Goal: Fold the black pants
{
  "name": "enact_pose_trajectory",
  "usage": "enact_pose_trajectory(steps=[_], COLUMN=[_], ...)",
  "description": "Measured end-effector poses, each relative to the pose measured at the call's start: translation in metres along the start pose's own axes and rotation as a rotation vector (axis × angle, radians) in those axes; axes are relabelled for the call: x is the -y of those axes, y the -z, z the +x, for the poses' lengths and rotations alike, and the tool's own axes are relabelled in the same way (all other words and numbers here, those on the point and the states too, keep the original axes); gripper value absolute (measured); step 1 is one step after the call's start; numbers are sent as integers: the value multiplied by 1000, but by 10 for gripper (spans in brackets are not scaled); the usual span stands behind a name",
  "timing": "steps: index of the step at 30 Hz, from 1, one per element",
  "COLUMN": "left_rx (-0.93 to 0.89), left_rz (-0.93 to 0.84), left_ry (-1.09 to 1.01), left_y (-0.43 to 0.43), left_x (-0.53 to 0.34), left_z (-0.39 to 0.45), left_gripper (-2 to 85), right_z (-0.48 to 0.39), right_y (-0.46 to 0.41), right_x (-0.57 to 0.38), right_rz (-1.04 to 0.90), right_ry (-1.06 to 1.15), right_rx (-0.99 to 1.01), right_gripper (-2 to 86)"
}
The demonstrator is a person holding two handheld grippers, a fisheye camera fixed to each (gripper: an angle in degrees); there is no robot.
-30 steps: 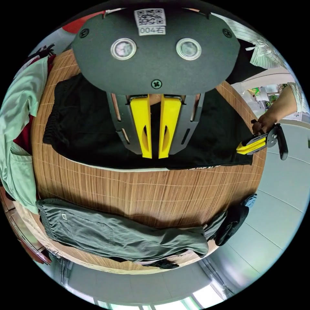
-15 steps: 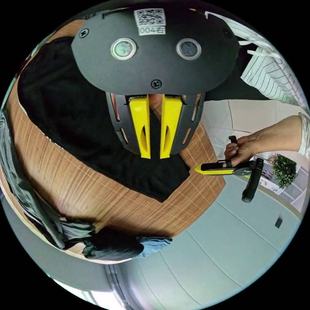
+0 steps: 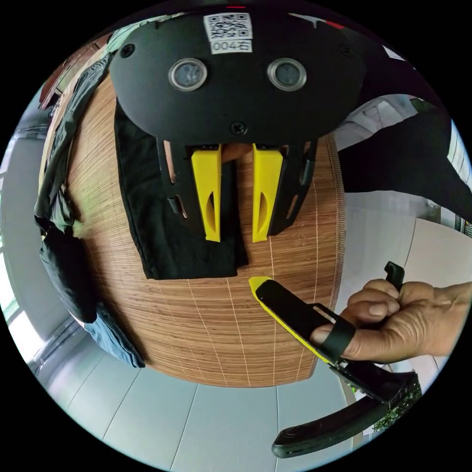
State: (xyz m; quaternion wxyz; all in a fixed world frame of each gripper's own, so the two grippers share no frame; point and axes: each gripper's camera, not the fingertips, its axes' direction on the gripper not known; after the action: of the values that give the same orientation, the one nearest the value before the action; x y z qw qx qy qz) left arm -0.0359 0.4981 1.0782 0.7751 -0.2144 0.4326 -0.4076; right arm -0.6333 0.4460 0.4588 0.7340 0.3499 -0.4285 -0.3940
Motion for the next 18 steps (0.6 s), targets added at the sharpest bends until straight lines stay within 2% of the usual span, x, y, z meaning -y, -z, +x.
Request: enact_pose_trajectory(steps=[3,8,15,18], left_rx=[-19,-180,-582,-651], left_rz=[-7,-16,51,50], left_ry=[4,37,189,224], left_y=[5,6,-3,-8], left_x=[1,5,7,8], left_z=[-11,-27,-60,-65], left_gripper=[74,93,130,140], right_z=[15,72,92,95], right_y=[-20,-38,-62,-72], right_x=[-4,-34,-57,-59], right_rz=[-14,80,148,150], right_ry=[-124,-578,-689,-660], right_rx=[2,291,365,347], right_gripper=[22,2,2,5])
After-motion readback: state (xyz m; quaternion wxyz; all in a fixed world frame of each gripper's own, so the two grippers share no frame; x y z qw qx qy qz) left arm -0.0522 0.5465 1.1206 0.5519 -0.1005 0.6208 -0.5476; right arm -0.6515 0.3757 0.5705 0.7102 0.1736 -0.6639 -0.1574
